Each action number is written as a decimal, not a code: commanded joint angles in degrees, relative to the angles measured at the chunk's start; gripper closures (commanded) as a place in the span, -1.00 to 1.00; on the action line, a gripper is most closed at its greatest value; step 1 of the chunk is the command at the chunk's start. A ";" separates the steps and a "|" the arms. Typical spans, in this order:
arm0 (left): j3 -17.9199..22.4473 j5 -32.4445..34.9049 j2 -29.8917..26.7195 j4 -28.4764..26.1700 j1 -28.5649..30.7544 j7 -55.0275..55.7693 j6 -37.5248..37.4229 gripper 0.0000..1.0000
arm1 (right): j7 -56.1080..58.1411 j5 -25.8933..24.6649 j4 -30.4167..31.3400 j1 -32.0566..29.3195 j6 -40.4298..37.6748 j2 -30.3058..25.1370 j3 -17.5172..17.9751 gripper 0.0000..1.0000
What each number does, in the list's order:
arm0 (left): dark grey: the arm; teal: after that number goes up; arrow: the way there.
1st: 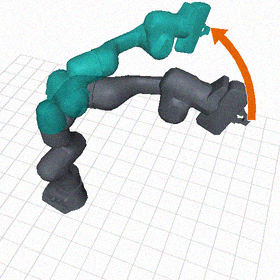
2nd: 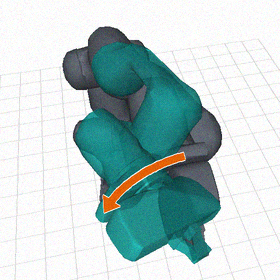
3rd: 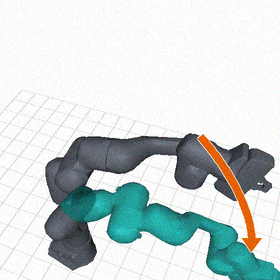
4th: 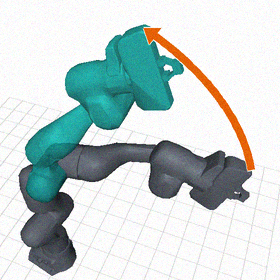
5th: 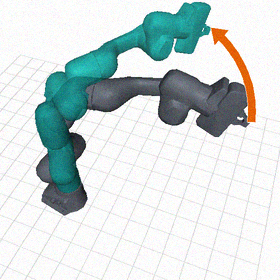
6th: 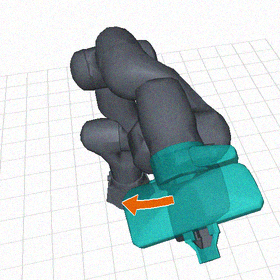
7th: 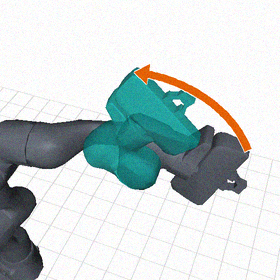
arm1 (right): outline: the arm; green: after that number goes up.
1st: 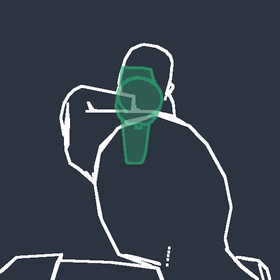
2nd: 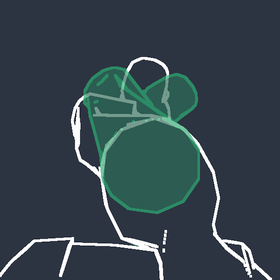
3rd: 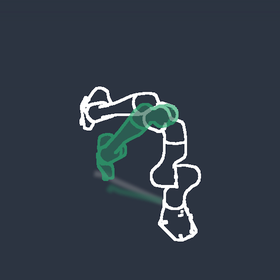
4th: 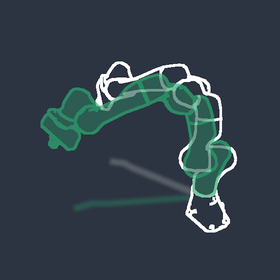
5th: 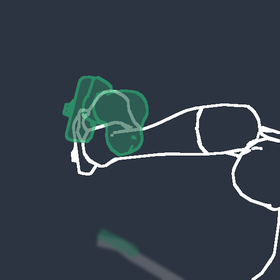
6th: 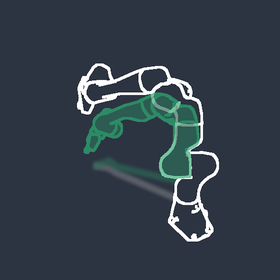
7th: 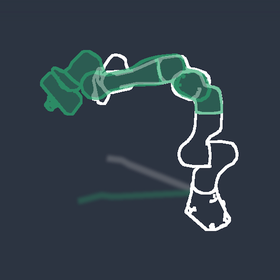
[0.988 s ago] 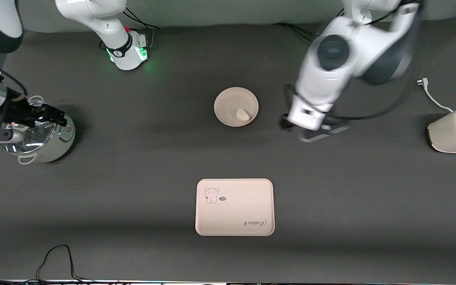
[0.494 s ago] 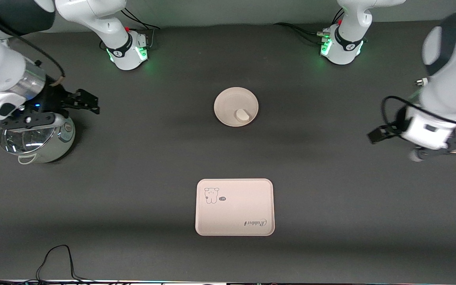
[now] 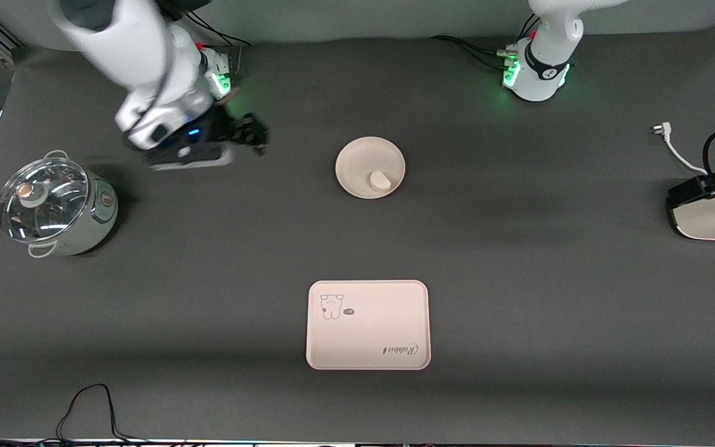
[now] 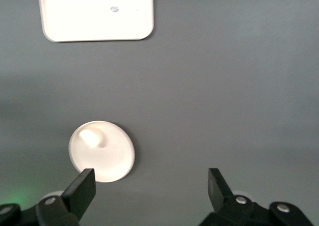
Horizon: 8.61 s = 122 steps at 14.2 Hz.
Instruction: Place bun in plate and plate on tray
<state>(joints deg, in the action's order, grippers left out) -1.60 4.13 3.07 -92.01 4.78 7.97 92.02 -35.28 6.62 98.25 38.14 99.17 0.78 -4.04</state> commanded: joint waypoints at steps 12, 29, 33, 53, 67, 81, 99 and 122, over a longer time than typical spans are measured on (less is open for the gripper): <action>-3.06 0.71 -10.19 -15.04 -0.39 2.05 5.37 -1.00 | -8.58 4.54 24.31 13.70 30.31 0.36 -0.26 -1.00; -3.23 -0.09 -10.10 -13.55 -0.21 1.43 1.59 -1.00 | -12.44 4.63 34.99 18.20 68.09 21.55 -0.09 -1.00; -3.23 -0.09 -10.10 -12.84 -0.39 1.43 0.44 -1.00 | -12.36 4.63 35.70 18.11 67.47 21.46 0.09 -0.96; -3.32 -0.09 -10.28 -12.40 -0.39 1.43 -1.14 -1.00 | -6.40 4.54 35.17 13.55 58.53 14.10 0.09 0.94; -3.32 -0.09 -10.19 -11.96 -0.47 1.43 -1.23 -1.00 | 0.39 8.67 18.15 5.55 47.61 13.35 0.00 0.97; -3.50 -0.09 -10.19 -11.87 -0.47 1.52 -2.20 -1.00 | 6.37 14.65 -32.42 -5.18 36.36 51.24 -0.44 1.00; -3.76 -0.09 -9.22 -11.52 -0.74 2.05 -1.23 -1.00 | 6.01 14.82 -30.84 -5.36 39.20 54.61 -0.52 -1.00; -3.50 -2.64 -10.72 -8.27 0.05 1.35 -2.37 -1.00 | 38.62 -5.65 -4.21 -30.85 -7.76 -0.77 -3.42 -1.00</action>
<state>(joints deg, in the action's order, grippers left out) -5.17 1.87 -6.49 -100.99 4.51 9.69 90.84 1.40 3.06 91.91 7.12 91.25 2.25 -6.23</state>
